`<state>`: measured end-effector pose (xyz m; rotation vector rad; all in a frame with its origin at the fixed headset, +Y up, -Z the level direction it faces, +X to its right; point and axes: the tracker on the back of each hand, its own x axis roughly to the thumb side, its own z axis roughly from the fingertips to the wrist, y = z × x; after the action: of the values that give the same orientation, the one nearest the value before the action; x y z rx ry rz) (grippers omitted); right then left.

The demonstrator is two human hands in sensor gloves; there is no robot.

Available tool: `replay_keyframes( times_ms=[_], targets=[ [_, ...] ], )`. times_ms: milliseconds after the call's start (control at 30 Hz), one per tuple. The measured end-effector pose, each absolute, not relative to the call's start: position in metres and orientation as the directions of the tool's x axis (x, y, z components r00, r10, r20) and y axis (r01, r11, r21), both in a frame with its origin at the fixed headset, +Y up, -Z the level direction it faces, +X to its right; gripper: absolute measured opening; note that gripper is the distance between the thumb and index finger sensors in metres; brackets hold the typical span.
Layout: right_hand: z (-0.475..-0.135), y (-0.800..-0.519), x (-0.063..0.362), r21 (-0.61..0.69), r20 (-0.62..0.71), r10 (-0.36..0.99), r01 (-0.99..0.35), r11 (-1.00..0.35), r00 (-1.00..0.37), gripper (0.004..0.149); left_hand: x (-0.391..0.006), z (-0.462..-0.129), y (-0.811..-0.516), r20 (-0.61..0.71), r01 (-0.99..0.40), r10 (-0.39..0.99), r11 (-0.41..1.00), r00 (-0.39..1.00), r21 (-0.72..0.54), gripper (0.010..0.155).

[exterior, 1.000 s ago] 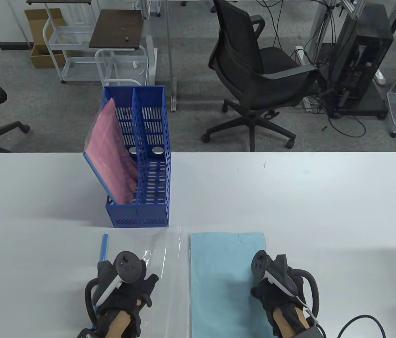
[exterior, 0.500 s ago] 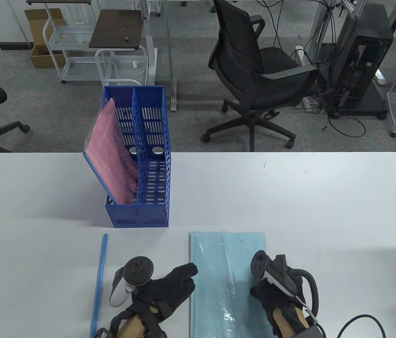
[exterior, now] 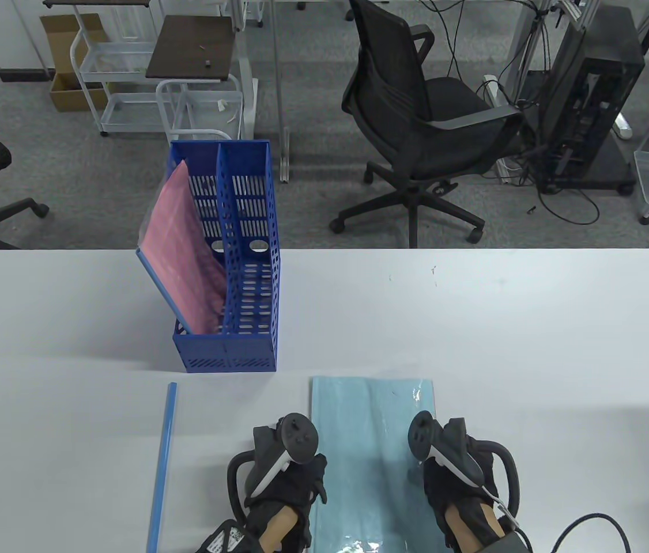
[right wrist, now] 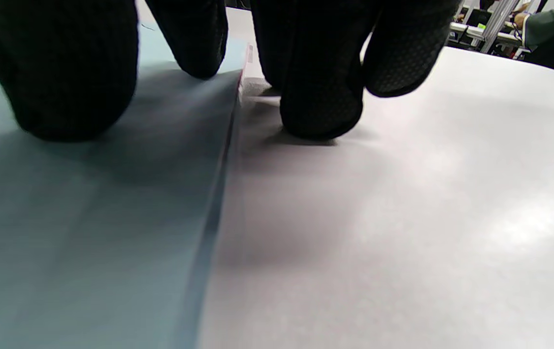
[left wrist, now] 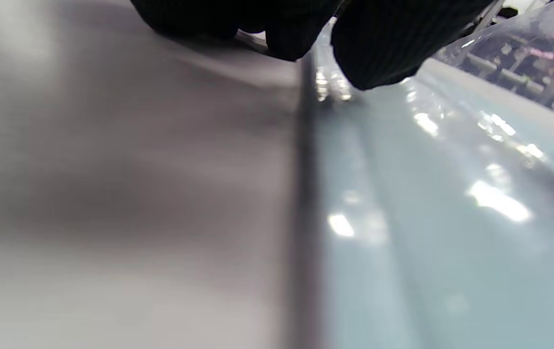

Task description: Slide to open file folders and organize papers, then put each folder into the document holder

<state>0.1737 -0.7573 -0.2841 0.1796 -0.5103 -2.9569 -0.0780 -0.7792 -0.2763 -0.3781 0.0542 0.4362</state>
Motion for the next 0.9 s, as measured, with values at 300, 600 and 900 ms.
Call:
replay_keyframes(
  times_ms=[300,600,900],
  targets=[
    [-0.284,-0.758,0.173,0.34,-0.085,-0.155,0.117,-0.933,-0.984,0.08,-0.08,-0.279,-0.786,-0.296,-0.766,0.739,0.439,0.606,-0.47,0.052],
    [-0.286,-0.758,0.182,0.332,-0.096,-0.107,0.07,-0.941,-0.99,0.082,-0.089,-0.278,-0.796,-0.406,-0.842,0.75,0.377,0.522,-0.387,0.047],
    [-0.293,-0.745,0.235,0.292,-0.213,0.452,-0.498,-0.817,-0.866,0.076,-0.143,-0.274,-0.795,-0.331,-0.901,0.861,0.276,0.386,-0.334,0.046]
  ],
)
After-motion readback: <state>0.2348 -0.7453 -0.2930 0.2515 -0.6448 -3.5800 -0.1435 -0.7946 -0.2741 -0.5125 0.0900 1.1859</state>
